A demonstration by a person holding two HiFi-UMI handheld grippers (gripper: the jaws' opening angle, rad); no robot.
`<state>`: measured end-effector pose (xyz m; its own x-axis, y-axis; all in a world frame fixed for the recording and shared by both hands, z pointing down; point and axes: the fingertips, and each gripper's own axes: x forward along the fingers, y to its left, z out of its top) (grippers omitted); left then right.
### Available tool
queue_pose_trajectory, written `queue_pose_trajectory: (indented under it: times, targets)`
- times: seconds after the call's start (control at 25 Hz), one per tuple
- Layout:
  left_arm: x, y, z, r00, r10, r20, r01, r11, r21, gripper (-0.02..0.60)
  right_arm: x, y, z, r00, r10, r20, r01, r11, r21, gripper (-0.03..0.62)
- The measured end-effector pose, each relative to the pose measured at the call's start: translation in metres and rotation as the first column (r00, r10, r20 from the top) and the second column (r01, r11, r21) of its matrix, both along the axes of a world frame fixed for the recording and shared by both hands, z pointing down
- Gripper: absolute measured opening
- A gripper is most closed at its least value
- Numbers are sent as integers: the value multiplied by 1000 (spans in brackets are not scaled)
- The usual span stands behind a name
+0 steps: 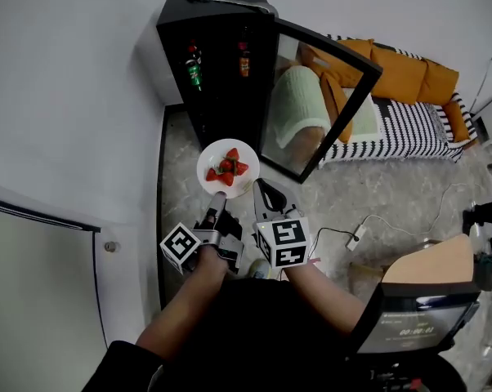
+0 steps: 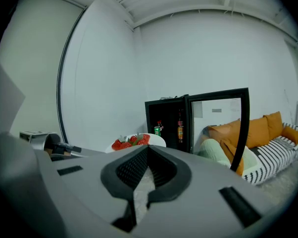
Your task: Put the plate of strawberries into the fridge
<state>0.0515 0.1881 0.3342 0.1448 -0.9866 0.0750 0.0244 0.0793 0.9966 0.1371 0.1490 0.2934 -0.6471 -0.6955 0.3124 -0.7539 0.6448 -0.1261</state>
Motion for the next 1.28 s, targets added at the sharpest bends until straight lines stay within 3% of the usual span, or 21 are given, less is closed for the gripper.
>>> queue_pose_trajectory:
  times: [0.2,0.4,0.96,1.28]
  targets:
    - [9,11,0,1000,-9,3,9,1000,4,11,9,8,-1,1000,-5,19,5,1000,4,5]
    - [-5,-6,8,1000,-12,5,12,1000,-5,11,-3,-10,4,1000,-16,14,16,1000,0,5]
    - [-11,-15,10,997,21,70,-27,996,81,11,-7,0,2,999,-28,27,25,995,99,5]
    - [-60,-93,2,997,41,61,-43,998,46,11,-54,-77,-7,1000,-12,16,11,998,64,5]
